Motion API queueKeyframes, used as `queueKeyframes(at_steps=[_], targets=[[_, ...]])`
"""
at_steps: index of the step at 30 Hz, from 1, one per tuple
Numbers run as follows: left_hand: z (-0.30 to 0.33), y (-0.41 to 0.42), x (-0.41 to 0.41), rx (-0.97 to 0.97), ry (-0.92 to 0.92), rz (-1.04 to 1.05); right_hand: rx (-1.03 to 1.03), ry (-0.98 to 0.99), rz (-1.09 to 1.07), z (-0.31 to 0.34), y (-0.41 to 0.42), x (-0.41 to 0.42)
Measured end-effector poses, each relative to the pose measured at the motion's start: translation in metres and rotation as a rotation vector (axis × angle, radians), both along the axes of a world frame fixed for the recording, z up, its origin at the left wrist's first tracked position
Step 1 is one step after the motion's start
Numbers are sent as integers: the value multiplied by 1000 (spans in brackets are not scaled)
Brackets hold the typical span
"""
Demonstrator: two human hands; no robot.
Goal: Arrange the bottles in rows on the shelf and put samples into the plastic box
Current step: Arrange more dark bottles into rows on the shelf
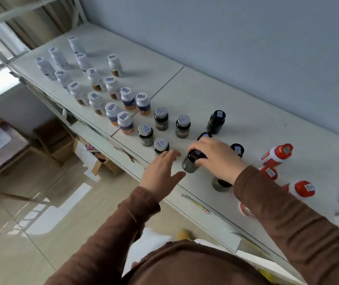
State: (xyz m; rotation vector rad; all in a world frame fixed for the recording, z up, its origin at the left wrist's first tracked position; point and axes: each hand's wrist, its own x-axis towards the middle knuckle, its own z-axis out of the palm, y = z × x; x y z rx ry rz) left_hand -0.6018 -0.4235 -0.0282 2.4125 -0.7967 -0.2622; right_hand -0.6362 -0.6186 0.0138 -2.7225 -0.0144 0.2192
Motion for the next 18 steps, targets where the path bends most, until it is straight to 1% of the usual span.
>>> queueKeyframes(at_steps=[2, 4, 6, 8, 11, 13, 14, 16, 18], targets=[[-1, -9, -5, -81, 5, 2, 136, -58, -65, 14, -11, -2], [3, -18, -7, -207, 37, 14, 218, -94, -97, 28, -19, -3], [10, -25, -6, -358, 153, 49, 278, -103, -141, 37, -25, -2], [16, -28, -5, -542, 383, 78, 366, -92, -213, 41, -27, 1], [28, -26, -4, -838, 841, 88, 540, -68, -318, 47, -25, 5], [34, -24, -5, -949, 1171, 90, 575, -52, -324, 53, -23, 6], [36, -24, -5, -961, 1291, 88, 579, -42, -306, 56, -22, 6], [36, -23, -5, -934, 1430, 62, 571, -20, -262, 60, -18, 6], [34, -24, -4, -917, 1478, 45, 557, -1, -239, 61, -16, 6]])
